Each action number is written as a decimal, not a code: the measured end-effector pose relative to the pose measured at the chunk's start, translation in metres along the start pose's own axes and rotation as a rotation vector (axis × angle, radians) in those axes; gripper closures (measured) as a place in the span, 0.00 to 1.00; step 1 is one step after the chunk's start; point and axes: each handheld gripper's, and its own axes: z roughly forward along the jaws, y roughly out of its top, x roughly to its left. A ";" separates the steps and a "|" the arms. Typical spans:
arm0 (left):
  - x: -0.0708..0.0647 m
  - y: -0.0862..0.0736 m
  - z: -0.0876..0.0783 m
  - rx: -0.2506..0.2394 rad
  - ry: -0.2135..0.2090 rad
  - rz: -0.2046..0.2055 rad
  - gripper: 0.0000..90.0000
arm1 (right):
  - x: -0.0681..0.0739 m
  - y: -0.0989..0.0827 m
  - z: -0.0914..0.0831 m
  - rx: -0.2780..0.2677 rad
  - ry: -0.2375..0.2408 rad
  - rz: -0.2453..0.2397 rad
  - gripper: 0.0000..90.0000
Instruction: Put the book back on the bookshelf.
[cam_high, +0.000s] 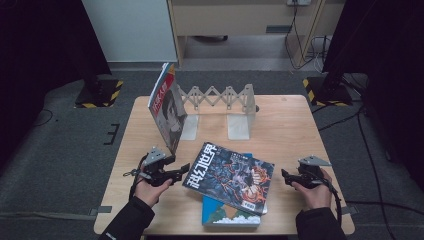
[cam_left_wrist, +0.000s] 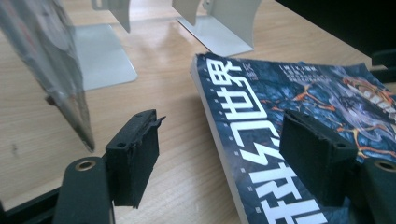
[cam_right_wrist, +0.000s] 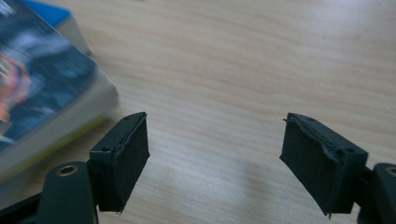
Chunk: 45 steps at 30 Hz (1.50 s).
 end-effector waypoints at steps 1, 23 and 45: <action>0.000 -0.001 0.001 0.008 -0.007 0.001 0.30 | 0.002 0.002 -0.002 -0.022 0.000 -0.001 0.26; -0.008 -0.024 0.023 0.129 -0.156 -0.110 0.29 | 0.050 0.023 -0.017 -0.108 0.153 -0.010 0.30; -0.005 -0.036 0.038 0.178 -0.262 -0.271 0.31 | 0.077 0.020 0.001 -0.052 0.228 -0.038 0.29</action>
